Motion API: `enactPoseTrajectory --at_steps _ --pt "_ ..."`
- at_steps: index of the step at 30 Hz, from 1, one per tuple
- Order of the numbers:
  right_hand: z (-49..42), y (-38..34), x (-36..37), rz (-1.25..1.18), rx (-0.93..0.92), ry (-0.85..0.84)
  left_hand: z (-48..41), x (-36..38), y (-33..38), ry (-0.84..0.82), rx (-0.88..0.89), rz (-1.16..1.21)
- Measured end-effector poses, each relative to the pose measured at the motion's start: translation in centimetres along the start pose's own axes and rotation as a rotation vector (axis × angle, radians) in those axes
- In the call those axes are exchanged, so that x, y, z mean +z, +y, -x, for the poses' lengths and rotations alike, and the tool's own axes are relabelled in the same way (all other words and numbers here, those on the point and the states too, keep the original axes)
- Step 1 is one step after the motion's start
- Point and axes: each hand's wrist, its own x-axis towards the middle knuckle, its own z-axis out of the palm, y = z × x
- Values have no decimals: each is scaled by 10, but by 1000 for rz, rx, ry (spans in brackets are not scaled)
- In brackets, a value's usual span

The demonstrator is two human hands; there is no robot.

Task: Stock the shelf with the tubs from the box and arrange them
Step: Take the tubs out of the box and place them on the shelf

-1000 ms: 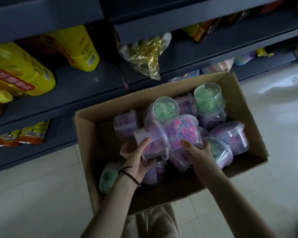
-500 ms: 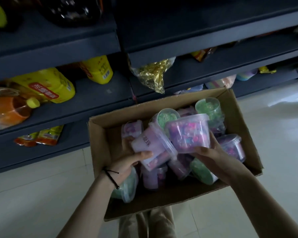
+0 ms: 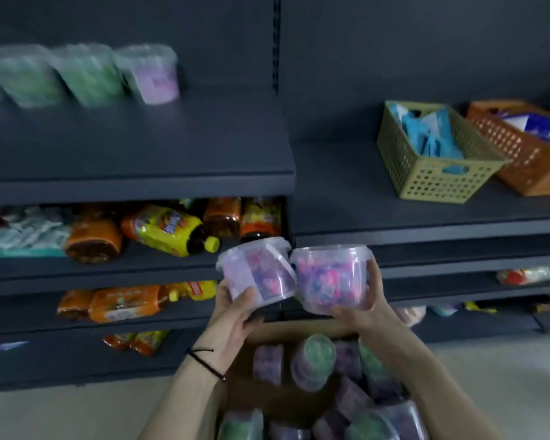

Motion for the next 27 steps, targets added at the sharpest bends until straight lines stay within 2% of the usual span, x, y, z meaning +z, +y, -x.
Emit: enactPoseTrajectory --at_steps 7,12,19,27 --pt "11 -98 65 32 -158 -95 37 1 118 -61 296 -192" --pt "11 -136 149 76 -285 -69 83 -26 185 36 433 -253" --pt "10 -151 302 100 -305 -106 156 -122 273 195 595 -274" --pt "-4 -140 460 126 -336 -74 205 -238 351 313 661 -396"
